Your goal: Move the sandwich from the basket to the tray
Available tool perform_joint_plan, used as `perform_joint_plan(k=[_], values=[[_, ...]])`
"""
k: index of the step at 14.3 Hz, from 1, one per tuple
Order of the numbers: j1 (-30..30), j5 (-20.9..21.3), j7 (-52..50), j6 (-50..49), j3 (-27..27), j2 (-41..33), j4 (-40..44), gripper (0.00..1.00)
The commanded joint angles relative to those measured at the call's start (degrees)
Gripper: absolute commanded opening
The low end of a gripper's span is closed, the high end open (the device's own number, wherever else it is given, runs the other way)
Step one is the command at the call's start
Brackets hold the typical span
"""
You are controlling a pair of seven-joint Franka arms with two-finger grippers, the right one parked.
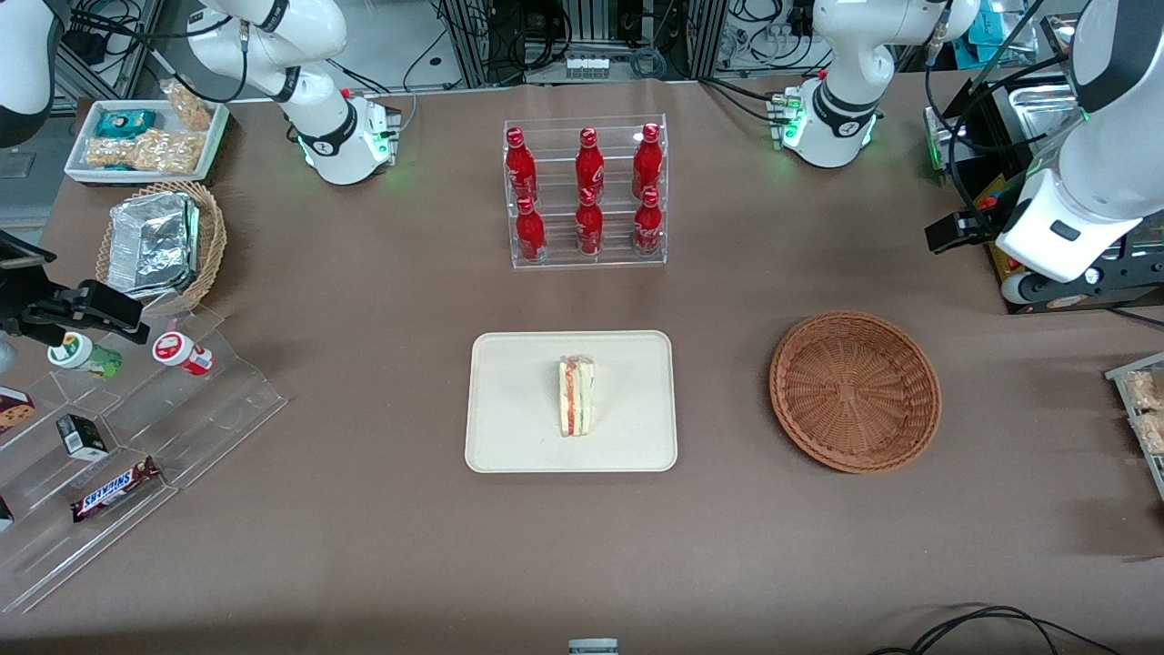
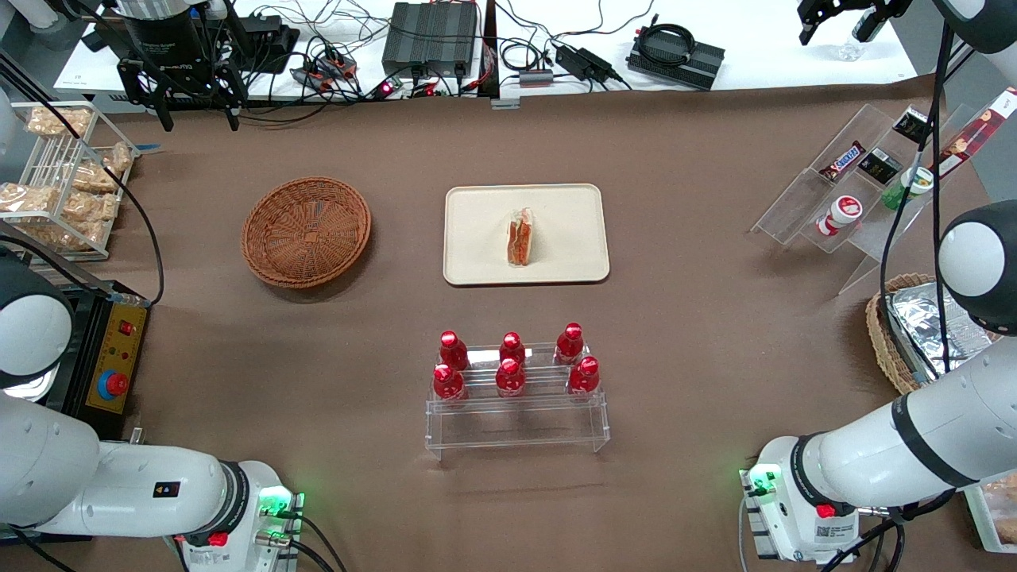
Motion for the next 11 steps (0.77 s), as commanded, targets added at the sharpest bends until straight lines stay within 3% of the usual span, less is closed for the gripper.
perform_joint_plan(k=[1, 3, 5, 9, 11], values=[[0.90, -1.67, 0.81, -0.39, -0.44, -0.92, 1.01, 1.00], [3.43, -3.24, 1.07, -0.39, -0.79, -1.88, 0.58, 1.00], [7.48, -3.43, 1.42, -0.48, -4.56, -4.16, -2.31, 1.00], [11.43, -3.95, 12.74, -1.36, -5.10, -7.86, -6.10, 1.00], [11.19, -3.52, 13.21, -1.10, -5.19, -7.43, -5.75, 1.00]])
